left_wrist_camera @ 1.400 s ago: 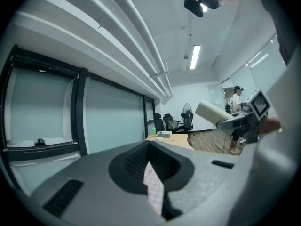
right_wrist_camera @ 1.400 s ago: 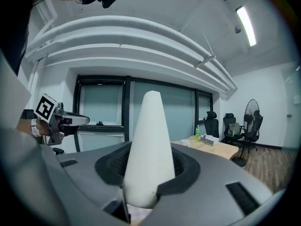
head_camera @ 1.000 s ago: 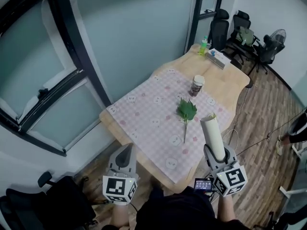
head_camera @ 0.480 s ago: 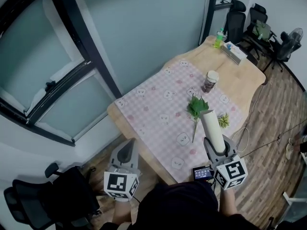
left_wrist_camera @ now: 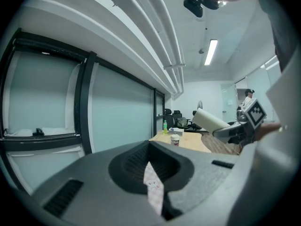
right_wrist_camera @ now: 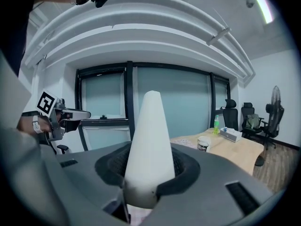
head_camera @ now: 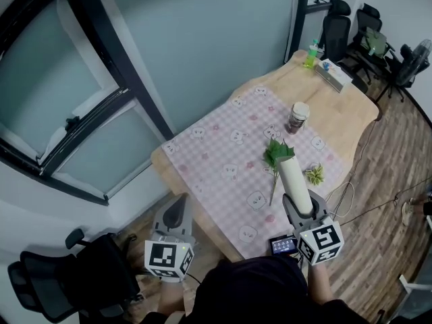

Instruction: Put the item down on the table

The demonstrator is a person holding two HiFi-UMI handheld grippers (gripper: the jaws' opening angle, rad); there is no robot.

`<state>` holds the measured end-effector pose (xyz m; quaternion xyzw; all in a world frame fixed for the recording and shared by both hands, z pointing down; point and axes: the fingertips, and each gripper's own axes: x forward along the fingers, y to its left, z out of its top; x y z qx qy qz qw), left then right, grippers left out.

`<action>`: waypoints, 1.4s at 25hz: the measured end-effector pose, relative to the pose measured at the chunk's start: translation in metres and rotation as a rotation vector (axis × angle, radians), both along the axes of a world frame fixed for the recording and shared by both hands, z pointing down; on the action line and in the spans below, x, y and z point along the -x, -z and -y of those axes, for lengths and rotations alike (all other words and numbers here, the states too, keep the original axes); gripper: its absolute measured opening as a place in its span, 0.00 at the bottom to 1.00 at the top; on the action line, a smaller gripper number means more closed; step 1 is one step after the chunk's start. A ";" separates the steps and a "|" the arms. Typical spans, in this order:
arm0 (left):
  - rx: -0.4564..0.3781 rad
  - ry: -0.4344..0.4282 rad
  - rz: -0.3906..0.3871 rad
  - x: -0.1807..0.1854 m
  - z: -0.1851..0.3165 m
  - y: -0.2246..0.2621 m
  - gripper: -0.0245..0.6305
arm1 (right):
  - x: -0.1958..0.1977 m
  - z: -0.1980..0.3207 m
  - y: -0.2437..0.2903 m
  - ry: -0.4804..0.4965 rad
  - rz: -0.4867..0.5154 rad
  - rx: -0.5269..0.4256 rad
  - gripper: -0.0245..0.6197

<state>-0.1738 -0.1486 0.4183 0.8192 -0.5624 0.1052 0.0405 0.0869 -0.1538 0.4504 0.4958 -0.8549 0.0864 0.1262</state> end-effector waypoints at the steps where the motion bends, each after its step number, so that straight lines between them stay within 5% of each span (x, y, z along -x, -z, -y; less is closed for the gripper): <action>1: 0.002 0.003 0.003 -0.001 0.000 -0.001 0.04 | 0.000 0.003 -0.005 0.005 -0.003 0.004 0.27; 6: 0.020 0.020 0.001 -0.001 -0.002 -0.008 0.04 | 0.010 0.036 -0.062 0.012 -0.010 0.028 0.27; 16: 0.039 0.026 0.025 0.004 -0.009 -0.011 0.04 | 0.050 0.083 -0.255 0.017 -0.047 0.271 0.27; 25: 0.070 0.057 0.052 0.028 -0.014 -0.015 0.04 | 0.057 0.075 -0.314 0.026 -0.064 0.393 0.27; 35: 0.084 0.028 0.059 0.020 -0.006 -0.020 0.04 | 0.054 0.078 -0.316 0.023 -0.069 0.407 0.27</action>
